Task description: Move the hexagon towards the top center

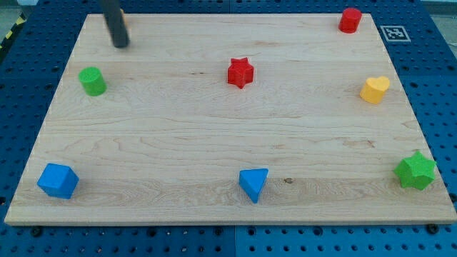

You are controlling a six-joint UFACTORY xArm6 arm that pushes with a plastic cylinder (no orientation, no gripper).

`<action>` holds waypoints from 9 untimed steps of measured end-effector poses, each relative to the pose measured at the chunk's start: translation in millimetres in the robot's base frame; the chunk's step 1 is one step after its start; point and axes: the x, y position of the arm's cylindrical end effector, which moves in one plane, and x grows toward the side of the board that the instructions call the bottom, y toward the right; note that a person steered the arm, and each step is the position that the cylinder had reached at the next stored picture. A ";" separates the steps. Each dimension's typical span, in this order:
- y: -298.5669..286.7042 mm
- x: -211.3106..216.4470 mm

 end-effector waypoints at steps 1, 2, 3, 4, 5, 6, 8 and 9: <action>-55.5 -51.0; -49.4 -51.6; -4.0 -53.7; 42.6 -53.9; 57.3 -53.2; 57.3 -32.1; 56.7 -15.8; 67.9 -26.2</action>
